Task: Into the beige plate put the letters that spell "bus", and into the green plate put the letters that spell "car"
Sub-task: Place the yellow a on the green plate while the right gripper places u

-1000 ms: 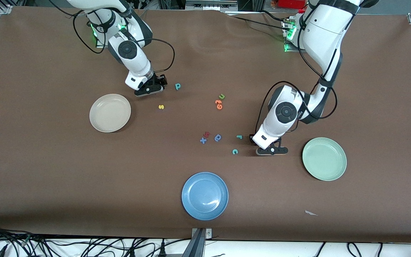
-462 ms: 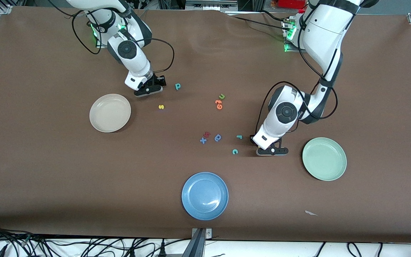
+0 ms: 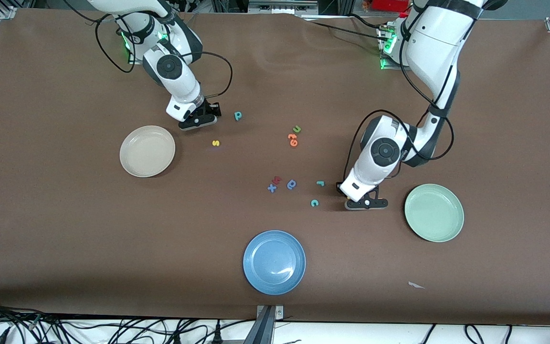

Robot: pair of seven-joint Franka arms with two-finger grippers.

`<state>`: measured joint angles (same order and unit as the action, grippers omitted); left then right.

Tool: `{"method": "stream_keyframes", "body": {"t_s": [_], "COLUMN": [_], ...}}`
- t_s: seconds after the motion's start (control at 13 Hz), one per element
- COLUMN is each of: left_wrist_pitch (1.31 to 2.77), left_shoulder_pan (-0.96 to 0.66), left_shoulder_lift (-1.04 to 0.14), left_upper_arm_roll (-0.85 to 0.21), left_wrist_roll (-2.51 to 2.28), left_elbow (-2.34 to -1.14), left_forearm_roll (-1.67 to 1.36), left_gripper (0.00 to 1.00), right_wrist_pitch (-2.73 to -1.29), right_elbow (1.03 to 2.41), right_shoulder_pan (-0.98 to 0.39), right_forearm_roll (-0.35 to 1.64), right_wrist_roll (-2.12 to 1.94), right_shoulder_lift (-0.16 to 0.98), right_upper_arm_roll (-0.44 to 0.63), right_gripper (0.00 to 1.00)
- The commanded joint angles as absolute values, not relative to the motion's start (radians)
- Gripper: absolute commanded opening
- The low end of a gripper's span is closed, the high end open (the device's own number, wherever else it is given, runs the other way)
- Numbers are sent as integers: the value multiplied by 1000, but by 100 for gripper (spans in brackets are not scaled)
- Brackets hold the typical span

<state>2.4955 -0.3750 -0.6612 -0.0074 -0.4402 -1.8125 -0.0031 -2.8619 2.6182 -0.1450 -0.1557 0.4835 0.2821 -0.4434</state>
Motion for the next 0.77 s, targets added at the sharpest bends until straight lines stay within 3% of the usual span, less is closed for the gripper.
{"method": "stream_keyframes", "body": {"t_s": [0.0,0.69], "left_wrist_pitch": [2384,2260], "left_shoulder_pan": [-359,-88], "left_shoulder_lift": [-646,-541], "left_upper_arm_roll": [20,21], "left_wrist_roll": [-402,1], "left_elbow": [-1740,-1750], "left_forearm_roll": [23,23], "left_gripper": [23,30], "right_wrist_pitch": [-2873,-2701], "right_elbow": [2623,2612], "right_shoulder_pan": [-140,-95], "right_forearm_roll": [-189,-198], "right_wrist_roll": [496,411], "right_shoulder_lift": [288,106], "right_upper_arm_roll": [-426,-422], "right_gripper": [28,28]}}
